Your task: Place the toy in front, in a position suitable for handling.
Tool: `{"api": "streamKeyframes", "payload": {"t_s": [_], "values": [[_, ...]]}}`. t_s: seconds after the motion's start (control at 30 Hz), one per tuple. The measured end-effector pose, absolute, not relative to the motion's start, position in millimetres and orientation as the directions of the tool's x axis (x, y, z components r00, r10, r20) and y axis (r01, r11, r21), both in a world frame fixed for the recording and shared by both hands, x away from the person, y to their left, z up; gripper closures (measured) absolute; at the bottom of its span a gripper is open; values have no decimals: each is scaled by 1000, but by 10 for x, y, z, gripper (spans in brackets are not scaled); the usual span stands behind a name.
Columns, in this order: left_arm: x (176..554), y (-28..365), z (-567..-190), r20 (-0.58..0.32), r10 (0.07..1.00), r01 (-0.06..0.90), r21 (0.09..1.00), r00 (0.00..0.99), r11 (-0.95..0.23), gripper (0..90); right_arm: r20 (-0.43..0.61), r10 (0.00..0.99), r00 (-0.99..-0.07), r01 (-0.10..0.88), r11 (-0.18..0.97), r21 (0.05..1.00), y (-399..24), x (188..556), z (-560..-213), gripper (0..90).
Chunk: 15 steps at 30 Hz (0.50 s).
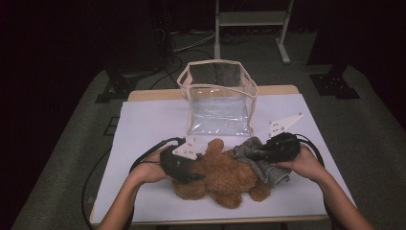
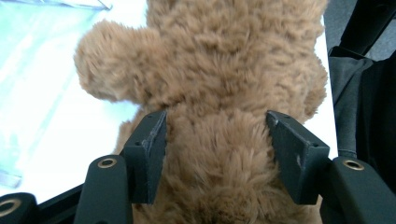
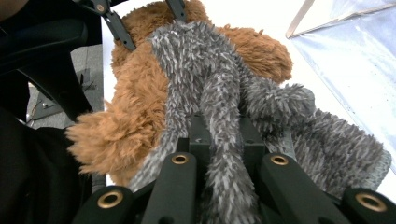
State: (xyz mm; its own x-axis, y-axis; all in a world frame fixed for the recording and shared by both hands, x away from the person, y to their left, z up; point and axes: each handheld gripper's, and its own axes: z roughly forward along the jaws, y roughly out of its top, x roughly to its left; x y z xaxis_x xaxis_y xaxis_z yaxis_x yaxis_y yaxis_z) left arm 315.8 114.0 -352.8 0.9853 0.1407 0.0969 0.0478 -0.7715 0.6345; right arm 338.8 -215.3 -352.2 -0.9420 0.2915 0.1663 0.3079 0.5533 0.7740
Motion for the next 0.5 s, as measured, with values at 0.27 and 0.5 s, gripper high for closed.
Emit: {"api": "streamKeyframes", "payload": {"t_s": [0.27, 0.5], "values": [[3142, 1032, -3457, 95, 98, 12, 656, 991, -755, 395, 171, 253, -952, 287, 548, 786, -1861, 3433, -3553, 802], [3121, 1065, -3593, 67, 102, 37, 633, 993, -773, 423, 178, 229, -957, 280, 573, 770, -1745, 3394, -3651, 802]]}}
